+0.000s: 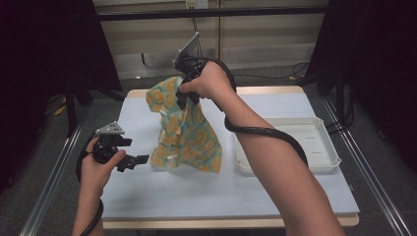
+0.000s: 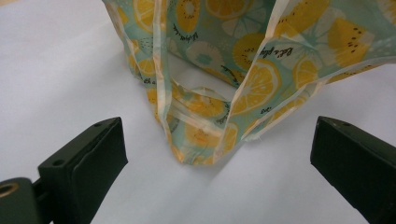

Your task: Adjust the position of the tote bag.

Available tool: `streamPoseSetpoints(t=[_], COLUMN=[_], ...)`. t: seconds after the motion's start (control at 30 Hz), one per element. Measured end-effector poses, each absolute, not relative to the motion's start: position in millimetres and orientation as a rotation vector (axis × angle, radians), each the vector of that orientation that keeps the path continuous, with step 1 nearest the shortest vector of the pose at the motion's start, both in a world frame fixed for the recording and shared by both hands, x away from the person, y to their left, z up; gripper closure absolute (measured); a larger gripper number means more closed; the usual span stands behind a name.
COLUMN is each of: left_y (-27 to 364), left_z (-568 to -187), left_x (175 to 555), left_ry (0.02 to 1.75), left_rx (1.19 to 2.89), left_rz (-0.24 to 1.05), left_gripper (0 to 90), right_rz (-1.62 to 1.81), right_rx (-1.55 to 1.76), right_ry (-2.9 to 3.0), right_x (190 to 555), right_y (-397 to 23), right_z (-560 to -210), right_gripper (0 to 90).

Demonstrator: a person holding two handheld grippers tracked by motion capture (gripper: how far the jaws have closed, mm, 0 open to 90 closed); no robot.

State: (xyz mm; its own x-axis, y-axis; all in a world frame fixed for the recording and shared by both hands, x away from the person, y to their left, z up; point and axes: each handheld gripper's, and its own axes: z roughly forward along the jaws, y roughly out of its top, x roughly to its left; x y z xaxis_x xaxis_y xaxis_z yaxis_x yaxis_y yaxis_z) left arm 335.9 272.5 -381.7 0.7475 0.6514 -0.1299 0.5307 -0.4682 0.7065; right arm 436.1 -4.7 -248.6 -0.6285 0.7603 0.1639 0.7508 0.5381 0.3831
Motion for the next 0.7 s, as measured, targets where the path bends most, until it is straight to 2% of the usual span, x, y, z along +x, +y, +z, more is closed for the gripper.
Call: streamPoseSetpoints(t=[0.07, 0.1, 0.33, 0.57, 0.7], left_y=[272.2, 272.1, 272.1, 272.9, 274.6], left_z=[-382.0, -382.3, -382.5, -378.5, -375.4], left_x=[335.9, 336.0, 335.7, 334.2, 333.1], left_ry=[0.882, 0.881, 0.873, 0.863, 0.859], left_rx=[2.176, 2.177, 2.181, 2.168, 2.154], left_rz=[0.196, 0.196, 0.194, 0.215, 0.229], left_gripper=[3.4, 3.9, 4.5, 4.5, 4.6], right_rz=[0.635, 0.621, 0.544, 0.560, 0.541], right_rx=[1.357, 1.387, 1.337, 1.207, 0.967], right_ry=[2.743, 2.729, 2.752, 2.791, 2.863], right_x=[436.7, 437.1, 440.3, 440.7, 437.6], right_y=[-4.5, -4.0, -7.1, -9.3, -8.6], right_z=[-250.9, -254.0, -255.6, -250.2, -242.4], right_gripper=[51.1, 60.9, 90.0, 90.0, 90.0])
